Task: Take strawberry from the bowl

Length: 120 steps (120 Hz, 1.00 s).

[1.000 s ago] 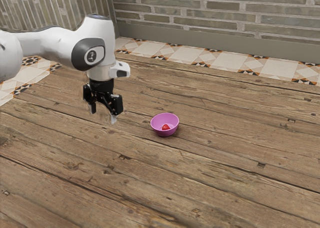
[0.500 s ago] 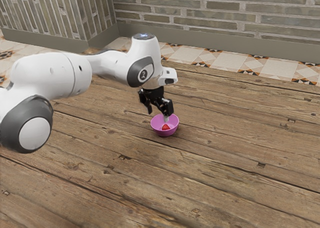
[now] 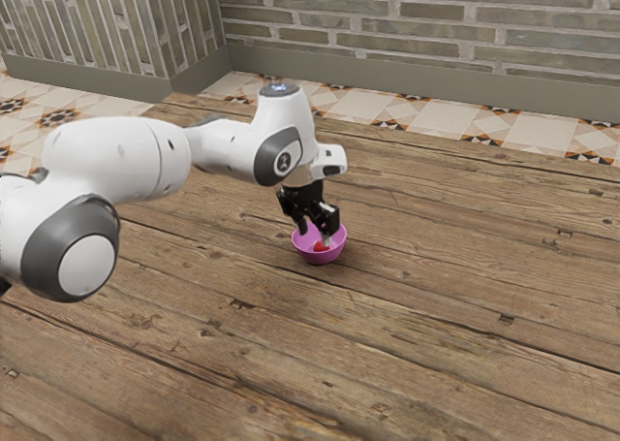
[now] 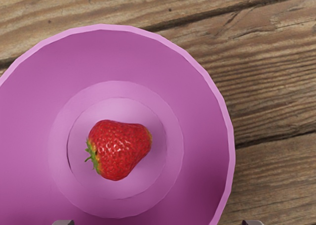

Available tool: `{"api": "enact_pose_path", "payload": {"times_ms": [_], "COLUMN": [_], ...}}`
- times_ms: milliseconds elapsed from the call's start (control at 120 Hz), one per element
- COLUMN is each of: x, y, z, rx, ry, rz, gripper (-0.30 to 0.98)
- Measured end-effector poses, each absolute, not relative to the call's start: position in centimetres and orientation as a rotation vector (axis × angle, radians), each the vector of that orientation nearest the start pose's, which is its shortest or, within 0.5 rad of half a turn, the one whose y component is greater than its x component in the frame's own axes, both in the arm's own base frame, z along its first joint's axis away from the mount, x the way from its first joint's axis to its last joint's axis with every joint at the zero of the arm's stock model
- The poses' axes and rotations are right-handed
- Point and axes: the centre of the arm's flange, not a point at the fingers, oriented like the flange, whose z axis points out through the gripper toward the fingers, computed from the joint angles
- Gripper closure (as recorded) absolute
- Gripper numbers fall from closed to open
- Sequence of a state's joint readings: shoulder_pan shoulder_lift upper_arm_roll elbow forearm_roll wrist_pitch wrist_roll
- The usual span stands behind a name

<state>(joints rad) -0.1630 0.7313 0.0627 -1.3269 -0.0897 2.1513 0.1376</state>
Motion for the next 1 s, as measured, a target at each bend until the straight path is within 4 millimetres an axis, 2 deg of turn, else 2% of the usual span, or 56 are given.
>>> {"api": "enact_pose_path", "payload": {"times_ms": [208, 342, 575, 692, 758, 1000], "x": [74.9, 75.0, 75.3, 76.4, 76.9, 77.3], "y": [-8.3, -7.8, -8.0, -7.0, -6.6, -7.3], "z": [30.0, 29.5, 28.5, 29.3, 28.8, 27.2], "rx": [-3.173, -3.172, -3.167, -3.147, -3.143, -3.156], "ry": [0.316, 0.308, 0.319, 0.302, 0.294, 0.301], "rz": [-0.178, -0.179, -0.195, -0.249, -0.256, -0.255], "gripper": [0.22, 0.23, 0.25, 0.26, 0.26, 0.26]}}
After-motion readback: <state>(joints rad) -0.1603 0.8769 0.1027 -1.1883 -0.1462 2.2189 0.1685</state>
